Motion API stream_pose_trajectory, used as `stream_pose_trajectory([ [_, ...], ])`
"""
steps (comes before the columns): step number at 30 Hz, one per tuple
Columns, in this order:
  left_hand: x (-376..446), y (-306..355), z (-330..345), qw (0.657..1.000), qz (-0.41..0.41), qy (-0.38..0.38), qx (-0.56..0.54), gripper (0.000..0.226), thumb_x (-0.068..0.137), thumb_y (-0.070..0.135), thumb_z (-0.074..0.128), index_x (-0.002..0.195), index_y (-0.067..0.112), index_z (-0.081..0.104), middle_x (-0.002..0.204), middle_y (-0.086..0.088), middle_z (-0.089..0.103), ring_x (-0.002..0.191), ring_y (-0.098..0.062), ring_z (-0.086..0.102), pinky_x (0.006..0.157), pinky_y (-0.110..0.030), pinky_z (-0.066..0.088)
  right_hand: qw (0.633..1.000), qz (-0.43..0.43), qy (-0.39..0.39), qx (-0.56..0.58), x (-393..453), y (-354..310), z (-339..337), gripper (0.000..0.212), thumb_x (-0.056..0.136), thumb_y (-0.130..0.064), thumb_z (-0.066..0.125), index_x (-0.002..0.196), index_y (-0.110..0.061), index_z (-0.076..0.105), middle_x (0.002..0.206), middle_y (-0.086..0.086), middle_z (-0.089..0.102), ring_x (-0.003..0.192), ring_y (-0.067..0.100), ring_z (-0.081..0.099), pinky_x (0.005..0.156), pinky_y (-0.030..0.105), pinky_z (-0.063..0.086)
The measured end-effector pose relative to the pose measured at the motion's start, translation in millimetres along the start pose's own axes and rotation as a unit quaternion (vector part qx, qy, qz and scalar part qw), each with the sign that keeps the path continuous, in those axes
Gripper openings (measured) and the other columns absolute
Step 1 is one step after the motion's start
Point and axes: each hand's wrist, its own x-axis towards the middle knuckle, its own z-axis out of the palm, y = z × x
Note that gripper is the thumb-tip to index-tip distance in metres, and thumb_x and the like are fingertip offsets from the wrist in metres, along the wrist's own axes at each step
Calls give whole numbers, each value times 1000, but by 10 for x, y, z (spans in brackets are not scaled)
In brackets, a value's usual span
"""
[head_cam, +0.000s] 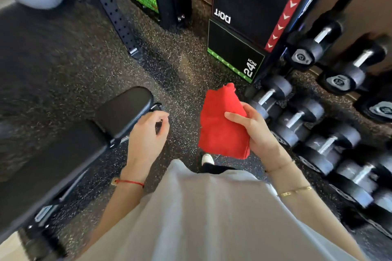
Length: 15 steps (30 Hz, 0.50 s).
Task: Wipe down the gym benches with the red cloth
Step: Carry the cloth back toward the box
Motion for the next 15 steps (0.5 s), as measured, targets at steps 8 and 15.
stream_pose_trajectory([
  [8,1353,60,175,1000,-3,15,11,15,94,15,61,105,15,70,98,0,72,91,-21,67,77,-35,53,1000,-4,-1,-11,1357,-793,200,40,80,-5,74,117,-11,60,100,8,71,85,22,69,75,36,60],
  [15,2755,-130,406,1000,-5,-12,-4,16,95,18,58,107,17,69,99,1,71,91,-22,65,78,-38,53,1000,-13,6,-10,2524,-1328,526,44,81,-3,71,123,-3,57,106,12,68,93,27,66,87,45,55],
])
